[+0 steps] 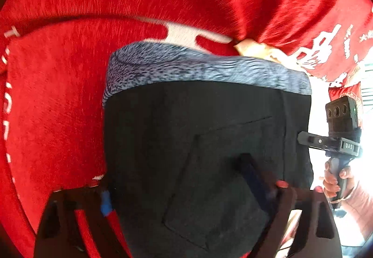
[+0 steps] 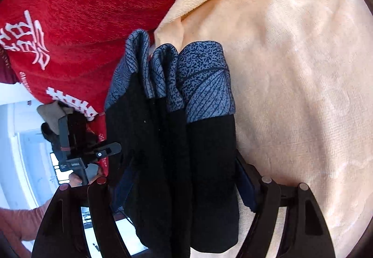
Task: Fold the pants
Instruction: 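Grasp the folded trousers stack with the right gripper and lift it, then lower the trousers stack onto the bedspread and open the right gripper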
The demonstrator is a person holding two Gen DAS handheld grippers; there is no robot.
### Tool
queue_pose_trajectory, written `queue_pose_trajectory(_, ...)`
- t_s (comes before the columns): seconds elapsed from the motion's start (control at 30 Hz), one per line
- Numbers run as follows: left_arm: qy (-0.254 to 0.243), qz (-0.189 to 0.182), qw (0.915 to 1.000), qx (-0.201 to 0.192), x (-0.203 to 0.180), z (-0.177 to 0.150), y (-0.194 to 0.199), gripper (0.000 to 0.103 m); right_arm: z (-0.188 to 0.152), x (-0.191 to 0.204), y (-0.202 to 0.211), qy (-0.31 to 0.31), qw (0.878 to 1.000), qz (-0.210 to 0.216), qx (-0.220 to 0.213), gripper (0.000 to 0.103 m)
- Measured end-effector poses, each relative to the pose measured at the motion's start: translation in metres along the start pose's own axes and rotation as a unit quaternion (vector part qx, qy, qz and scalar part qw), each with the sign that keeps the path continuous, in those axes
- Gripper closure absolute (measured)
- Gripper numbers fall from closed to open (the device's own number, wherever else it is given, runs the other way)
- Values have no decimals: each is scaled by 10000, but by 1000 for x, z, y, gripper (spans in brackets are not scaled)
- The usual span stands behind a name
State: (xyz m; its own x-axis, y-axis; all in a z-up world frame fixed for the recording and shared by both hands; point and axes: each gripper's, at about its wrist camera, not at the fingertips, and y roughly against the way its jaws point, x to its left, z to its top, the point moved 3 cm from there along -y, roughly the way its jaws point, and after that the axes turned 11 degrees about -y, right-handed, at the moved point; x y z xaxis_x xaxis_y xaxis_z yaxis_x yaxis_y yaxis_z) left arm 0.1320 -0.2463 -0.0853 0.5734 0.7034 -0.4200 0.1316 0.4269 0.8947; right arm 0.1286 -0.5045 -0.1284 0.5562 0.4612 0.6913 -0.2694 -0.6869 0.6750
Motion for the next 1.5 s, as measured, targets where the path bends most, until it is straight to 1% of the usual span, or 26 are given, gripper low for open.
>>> queue_pose_trajectory(0.07,-56,106,9999,-99,-7,-1,8,36,-2,6,1,20,9999,-98,-38,40)
queue_pose_trajectory(0.1,-52,132,9998,-145,-10,-2,13,40,-5,13,-1,4,9999,-82,-67,43)
queue_pose_trajectory(0.17,-12,160,9996,-223,-15,-4,21,43,-9,16,5,-39,9999,-6,-151,56)
queue_pose_trajectory(0.23,6,211,9994,-275,-21,-9,30,44,-12,15,12,-113,9997,118,-159,58)
queue_pose_trajectory(0.33,45,293,9991,-305,-29,-20,46,44,-19,23,20,-88,9996,233,-122,60)
queue_pose_trajectory(0.47,24,288,9990,-352,-21,-46,76,44,-39,42,26,82,9992,381,49,60)
queue_pose_trajectory(0.57,19,337,9989,-317,-15,-67,95,44,-61,52,30,84,9988,471,122,60)
queue_pose_trajectory(0.67,10,426,9988,-252,-2,-94,112,44,-91,60,27,37,9983,555,147,60)
queue_pose_trajectory(0.8,42,549,9982,-218,24,-128,127,44,-129,75,-1,-186,9972,718,72,60)
queue_pose_trajectory(0.9,-15,693,9975,-170,40,-142,121,43,-151,80,-23,-247,9966,780,44,60)
queue_pose_trajectory(0.93,-70,794,9967,-158,45,-147,117,42,-157,81,-33,-258,9967,769,60,60)
queue_pose_trajectory(0.97,-70,942,9954,-147,53,-152,112,36,-160,76,-34,-255,9969,745,73,60)
queue_pose_trajectory(1.0,-59,1105,9938,-113,62,-157,105,29,-163,75,-40,-251,9971,711,98,60)
queue_pose_trajectory(1.03,-51,1241,9922,-84,70,-161,100,26,-165,75,-47,-254,9973,680,121,60)
queue_pose_trajectory(1.07,-21,1342,9908,-148,78,-165,96,9,-166,75,-54,-237,9977,618,140,60)
queue_pose_trajectory(1.1,53,1446,9890,-301,85,-167,95,0,-167,73,-60,-161,9985,497,152,60)
queue_pose_trajectory(1.17,159,1361,9899,-350,92,-169,95,0,-167,75,-74,-21,9999,107,98,59)
queue_pose_trajectory(1.2,165,1388,9896,-351,93,-170,96,0,-166,74,-77,-34,10000,-46,41,54)
queue_pose_trajectory(1.27,67,1586,9867,-341,91,-169,101,0,-165,68,-77,-205,9994,-286,-77,45)
queue_pose_trajectory(1.33,-8,1848,9821,-369,90,-169,114,0,-166,66,-71,-250,9982,-504,-199,39)
queue_pose_trajectory(1.37,5,1890,9809,-453,89,-169,125,0,-168,61,-63,-263,9971,-667,-272,38)
queue_pose_trajectory(1.43,78,1829,9812,-609,86,-166,142,0,-173,59,-53,-294,9942,-974,-347,38)
queue_pose_trajectory(1.5,12,1744,9814,-806,78,-161,159,0,-177,61,-42,-235,9902,-1296,-469,38)
